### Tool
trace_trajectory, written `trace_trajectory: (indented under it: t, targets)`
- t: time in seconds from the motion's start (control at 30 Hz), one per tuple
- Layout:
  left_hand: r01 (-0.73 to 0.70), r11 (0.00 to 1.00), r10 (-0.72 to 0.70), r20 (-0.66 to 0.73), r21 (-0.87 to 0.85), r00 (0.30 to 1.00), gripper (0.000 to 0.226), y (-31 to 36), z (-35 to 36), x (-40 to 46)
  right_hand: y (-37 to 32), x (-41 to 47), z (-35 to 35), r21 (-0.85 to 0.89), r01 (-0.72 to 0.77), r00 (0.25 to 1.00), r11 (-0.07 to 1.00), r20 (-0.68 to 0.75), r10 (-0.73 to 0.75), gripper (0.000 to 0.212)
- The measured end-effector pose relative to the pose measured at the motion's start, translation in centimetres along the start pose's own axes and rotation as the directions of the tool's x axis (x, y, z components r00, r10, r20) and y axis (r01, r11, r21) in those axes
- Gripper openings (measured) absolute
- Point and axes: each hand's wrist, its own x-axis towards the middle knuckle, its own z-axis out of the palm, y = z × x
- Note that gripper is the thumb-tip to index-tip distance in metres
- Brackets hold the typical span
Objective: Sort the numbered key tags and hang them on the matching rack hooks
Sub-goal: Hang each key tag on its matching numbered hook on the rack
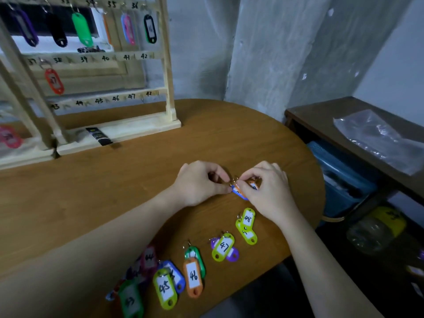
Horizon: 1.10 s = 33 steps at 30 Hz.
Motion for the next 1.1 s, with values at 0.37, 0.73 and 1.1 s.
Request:
trace_trajectory:
  t: [0.37, 0.73, 1.1]
  targets:
    - [-0.057, 0.991, 0.057, -0.001, -0.122, 0.998, 0.012, -0.6, 0.2, -0.1, 0.1, -0.1, -0.7, 0.082, -0.034, 0.999, 0.996, 0.015, 0.033, 0.009]
    - [-0.067, 0.994, 0.066, -0.014, -0.081, 0.998, 0.011, -0.8, 0.7, 0.1, -0.3, -0.5, -1.3, 0.409, -0.061, 0.992, 0.911, -0.072, 0.099, 0.008]
    - [0.002, 0.961, 0.002, 0.013, -0.275, 1.0, 0.011, -1.2, -2.9, -0.6, -2.8, -0.3, -2.6, 0.539, -0.048, 0.992, 0.841, 0.127, -0.024, 0.023]
